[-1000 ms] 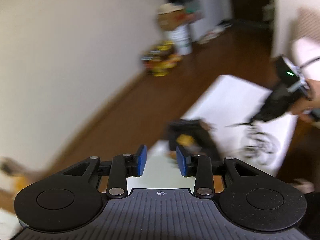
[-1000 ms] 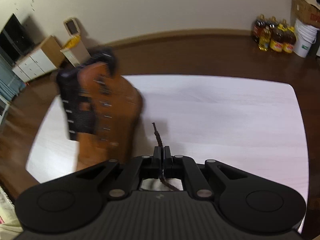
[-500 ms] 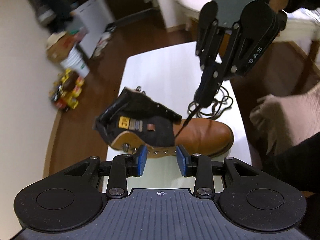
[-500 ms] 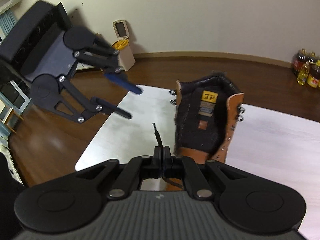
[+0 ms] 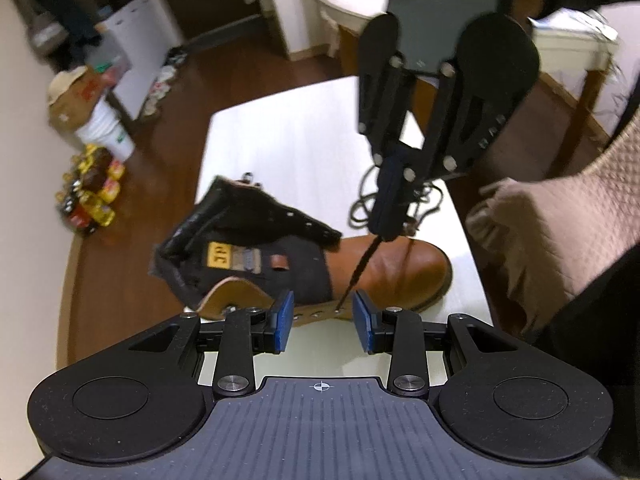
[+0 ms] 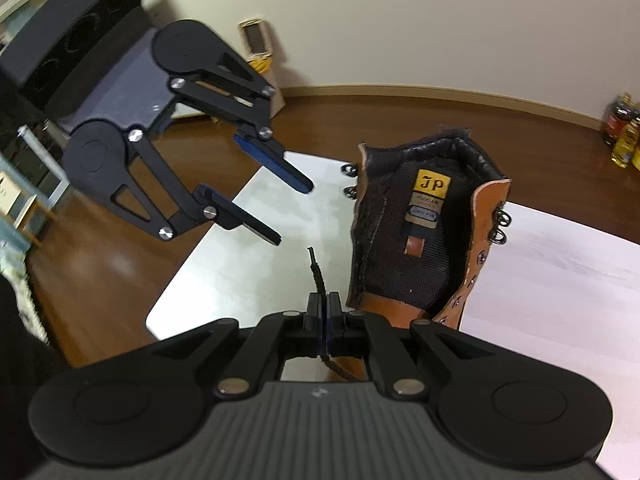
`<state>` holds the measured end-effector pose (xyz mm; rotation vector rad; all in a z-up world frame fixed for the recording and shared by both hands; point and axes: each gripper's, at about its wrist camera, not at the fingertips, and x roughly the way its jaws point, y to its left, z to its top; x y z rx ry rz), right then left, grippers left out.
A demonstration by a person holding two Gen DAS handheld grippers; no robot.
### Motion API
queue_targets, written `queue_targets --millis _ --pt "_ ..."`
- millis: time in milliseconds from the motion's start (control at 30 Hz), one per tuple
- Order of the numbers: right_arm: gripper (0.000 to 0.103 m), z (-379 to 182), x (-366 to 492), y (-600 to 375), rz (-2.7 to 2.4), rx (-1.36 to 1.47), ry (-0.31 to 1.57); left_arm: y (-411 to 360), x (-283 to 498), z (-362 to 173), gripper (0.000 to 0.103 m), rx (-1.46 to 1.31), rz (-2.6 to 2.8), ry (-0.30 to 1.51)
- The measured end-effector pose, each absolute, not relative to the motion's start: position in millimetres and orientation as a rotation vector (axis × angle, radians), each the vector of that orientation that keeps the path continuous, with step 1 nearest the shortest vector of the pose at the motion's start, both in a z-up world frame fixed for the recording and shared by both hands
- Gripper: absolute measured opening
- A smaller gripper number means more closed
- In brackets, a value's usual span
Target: Lace up shoes with both hands
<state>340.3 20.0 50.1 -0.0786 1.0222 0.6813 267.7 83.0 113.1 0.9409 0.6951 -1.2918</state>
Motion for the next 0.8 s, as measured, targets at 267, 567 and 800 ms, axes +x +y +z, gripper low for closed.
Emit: queue_targets --millis 267,567,800 --pt "0.003 52.0 342.6 14.2 0.753 -0.097 1.013 63.4 265.3 100.0 0.017 0.992 -1.387 0.705" --pt "0.004 36.5 347.7 -8.6 0.684 0.085 0.996 54.3 268.2 86.0 0.004 0.885 -1.358 0.887" --pt "0.013 12.1 319.1 -39.6 0.427 0.509 0.978 66.3 261.0 79.7 0.004 0.784 -1.139 0.932"
